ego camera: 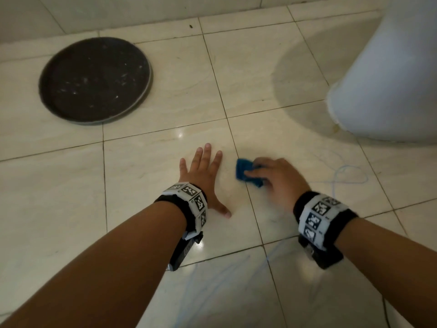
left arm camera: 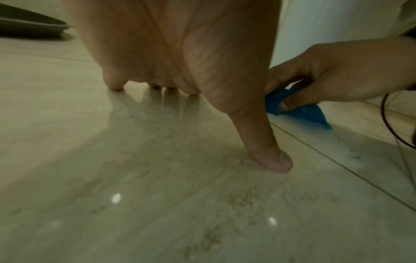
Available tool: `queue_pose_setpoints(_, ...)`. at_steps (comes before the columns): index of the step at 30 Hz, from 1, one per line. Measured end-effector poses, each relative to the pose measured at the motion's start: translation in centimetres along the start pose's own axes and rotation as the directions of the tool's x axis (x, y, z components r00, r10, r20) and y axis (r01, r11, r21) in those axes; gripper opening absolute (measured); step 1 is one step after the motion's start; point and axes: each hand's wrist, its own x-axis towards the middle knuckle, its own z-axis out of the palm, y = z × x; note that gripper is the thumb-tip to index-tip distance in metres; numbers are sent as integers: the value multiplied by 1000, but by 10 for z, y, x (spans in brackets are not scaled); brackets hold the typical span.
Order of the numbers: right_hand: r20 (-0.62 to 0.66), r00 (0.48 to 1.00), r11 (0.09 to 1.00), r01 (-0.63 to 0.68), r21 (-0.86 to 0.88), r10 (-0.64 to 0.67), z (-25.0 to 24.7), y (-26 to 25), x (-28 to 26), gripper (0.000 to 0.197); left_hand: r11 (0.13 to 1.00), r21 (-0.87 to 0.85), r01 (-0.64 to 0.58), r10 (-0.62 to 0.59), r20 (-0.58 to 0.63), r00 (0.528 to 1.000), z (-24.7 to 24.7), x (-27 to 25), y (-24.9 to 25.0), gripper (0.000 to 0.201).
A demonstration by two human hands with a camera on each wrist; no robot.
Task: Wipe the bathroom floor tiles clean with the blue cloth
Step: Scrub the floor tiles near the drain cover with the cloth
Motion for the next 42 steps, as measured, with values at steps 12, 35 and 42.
queue_pose_setpoints(12,30,998,998,-47,41,46,-13,-11,-7,39,1000,-3,2,-2,-13,1000,-2,-3,1,152)
queue_pose_setpoints(35,-108,979,984,-163,77,171,-21,43,-42,37,991,45,-123,123,1,992,-11,5,31,147)
queue_pose_setpoints(42,51,985,986,164,27,-165,6,7,-68,42,992,96,-86,84,24,996,-5,8,39,149)
